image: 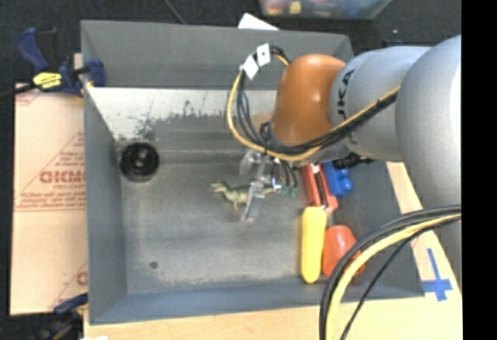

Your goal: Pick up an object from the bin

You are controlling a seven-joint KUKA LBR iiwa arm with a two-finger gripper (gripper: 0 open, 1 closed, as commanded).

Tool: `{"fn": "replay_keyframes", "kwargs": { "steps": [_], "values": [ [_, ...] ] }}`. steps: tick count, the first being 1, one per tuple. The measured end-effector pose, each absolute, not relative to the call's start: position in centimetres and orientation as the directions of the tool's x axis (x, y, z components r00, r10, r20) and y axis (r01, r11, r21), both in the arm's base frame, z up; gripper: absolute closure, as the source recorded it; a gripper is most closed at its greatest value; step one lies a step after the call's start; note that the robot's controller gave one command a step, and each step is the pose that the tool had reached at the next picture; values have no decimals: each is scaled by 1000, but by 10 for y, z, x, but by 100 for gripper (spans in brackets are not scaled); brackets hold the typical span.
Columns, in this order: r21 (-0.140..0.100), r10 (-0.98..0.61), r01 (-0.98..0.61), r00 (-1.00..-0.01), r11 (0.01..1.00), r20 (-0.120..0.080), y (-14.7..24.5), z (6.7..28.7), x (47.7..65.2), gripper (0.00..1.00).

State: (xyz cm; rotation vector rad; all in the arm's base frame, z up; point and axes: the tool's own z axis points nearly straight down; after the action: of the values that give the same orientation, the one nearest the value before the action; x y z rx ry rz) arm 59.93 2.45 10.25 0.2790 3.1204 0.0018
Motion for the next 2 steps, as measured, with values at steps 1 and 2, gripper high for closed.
{"fn": "replay_keyframes", "kwargs": {
  "steps": [1,2],
  "values": [
    [1,282,282,-959,959,-4,23,79,589,0],
    [5,349,349,-937,937,-9,14,71,593,0]
  ]
}}
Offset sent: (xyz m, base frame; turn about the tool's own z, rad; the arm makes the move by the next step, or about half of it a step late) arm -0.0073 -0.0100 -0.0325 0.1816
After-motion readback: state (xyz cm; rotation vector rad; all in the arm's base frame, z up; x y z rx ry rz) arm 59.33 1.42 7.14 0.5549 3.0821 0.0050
